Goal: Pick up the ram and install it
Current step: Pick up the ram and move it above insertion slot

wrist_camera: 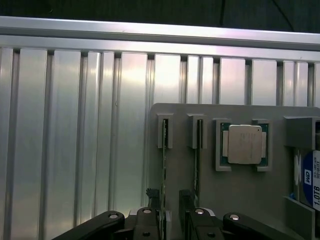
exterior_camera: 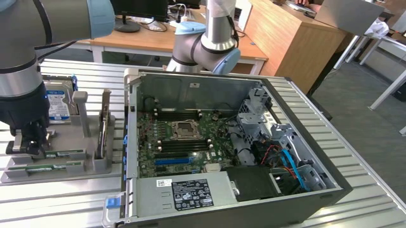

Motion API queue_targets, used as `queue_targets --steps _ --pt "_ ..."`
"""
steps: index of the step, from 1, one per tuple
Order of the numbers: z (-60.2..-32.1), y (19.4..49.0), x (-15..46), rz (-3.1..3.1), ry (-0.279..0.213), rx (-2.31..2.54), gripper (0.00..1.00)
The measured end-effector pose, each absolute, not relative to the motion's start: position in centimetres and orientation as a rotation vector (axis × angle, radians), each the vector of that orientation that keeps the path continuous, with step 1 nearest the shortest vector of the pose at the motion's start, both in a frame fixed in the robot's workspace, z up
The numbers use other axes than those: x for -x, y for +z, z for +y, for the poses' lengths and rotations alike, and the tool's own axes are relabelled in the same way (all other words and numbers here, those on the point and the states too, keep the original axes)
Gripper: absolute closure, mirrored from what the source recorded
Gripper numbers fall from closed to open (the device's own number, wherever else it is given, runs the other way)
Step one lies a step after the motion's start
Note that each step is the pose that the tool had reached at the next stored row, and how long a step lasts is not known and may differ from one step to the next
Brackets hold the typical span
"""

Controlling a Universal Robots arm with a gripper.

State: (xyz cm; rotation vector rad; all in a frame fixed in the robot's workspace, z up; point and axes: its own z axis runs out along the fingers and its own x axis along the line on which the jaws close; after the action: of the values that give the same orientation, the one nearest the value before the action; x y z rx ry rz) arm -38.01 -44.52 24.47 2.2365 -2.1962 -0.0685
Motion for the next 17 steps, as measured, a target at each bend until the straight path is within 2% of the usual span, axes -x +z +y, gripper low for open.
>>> queue_targets --steps 17 --pt "-44.95 23.7 38.01 -2.197 -0.071 -2.238 0.7"
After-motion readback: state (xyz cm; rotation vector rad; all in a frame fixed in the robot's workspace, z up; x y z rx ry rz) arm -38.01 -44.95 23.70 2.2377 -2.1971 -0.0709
